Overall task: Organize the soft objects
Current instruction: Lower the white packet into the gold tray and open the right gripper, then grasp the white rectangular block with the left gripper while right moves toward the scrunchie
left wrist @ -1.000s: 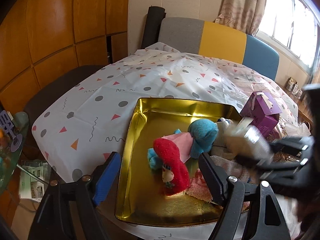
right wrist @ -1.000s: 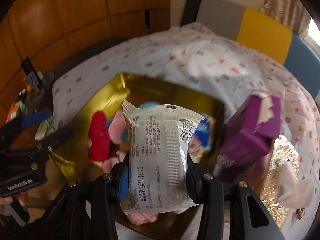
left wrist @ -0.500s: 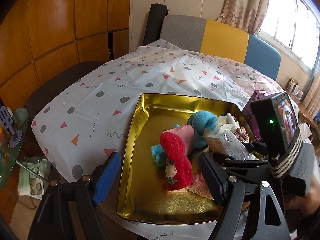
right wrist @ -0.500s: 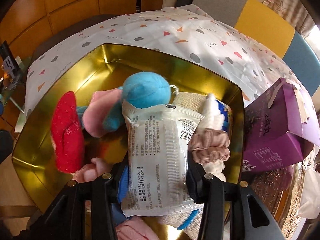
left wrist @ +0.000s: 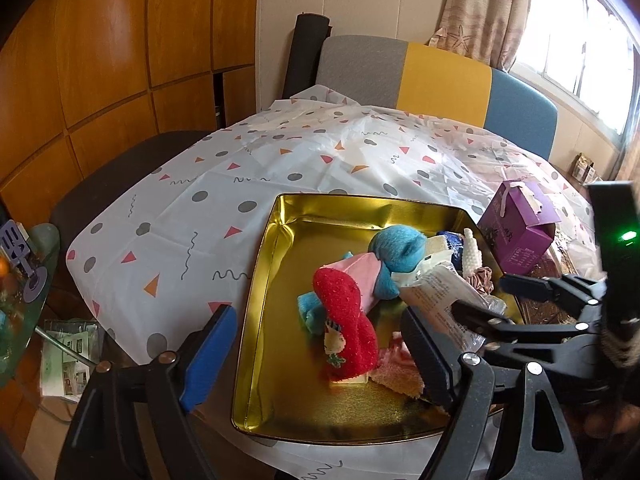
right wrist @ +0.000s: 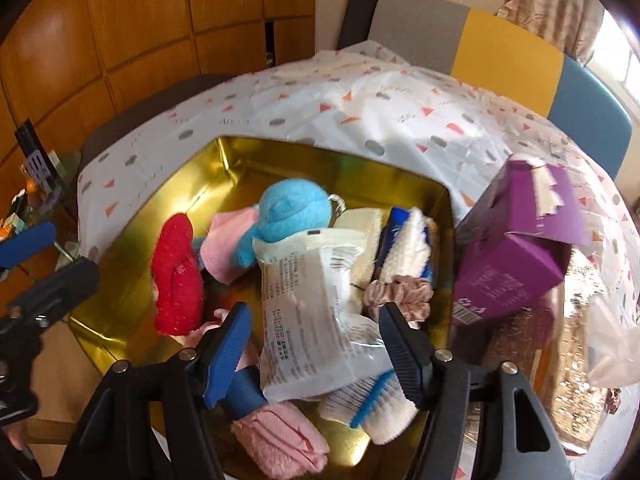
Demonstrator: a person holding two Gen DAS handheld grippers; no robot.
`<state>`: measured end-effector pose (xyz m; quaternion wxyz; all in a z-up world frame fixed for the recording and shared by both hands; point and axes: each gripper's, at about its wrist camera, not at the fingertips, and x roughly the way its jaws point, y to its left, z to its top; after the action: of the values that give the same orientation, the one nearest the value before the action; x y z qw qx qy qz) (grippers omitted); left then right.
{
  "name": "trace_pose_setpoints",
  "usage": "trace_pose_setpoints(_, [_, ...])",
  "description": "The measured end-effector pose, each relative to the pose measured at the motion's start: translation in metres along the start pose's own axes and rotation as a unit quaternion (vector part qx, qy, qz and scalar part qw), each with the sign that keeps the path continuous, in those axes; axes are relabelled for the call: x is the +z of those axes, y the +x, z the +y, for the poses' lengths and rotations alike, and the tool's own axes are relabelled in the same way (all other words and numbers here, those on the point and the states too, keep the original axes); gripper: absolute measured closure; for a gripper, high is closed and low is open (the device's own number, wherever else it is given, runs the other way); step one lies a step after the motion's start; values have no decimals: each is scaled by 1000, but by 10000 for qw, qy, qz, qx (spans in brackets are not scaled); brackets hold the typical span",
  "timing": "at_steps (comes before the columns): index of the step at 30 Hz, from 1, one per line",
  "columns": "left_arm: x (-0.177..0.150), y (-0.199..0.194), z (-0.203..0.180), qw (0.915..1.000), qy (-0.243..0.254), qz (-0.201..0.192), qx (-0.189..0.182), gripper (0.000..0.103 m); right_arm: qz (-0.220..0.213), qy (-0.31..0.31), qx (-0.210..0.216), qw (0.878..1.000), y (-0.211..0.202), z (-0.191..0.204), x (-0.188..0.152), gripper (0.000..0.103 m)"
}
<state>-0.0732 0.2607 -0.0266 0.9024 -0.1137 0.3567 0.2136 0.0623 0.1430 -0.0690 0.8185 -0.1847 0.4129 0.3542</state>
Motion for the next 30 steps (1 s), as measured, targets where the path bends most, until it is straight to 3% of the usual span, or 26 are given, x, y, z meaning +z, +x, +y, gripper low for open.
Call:
trace_pose_setpoints(19, [2, -12, -24, 9993, 345, -109, -23, 15, -1040, 681, -352, 9916, -89, -55, -17, 36])
trace_pose_setpoints(30, [4, -20, -51, 9972, 714, -197, -126, 15, -1348, 1189, -906, 9795, -131, -125, -39, 36])
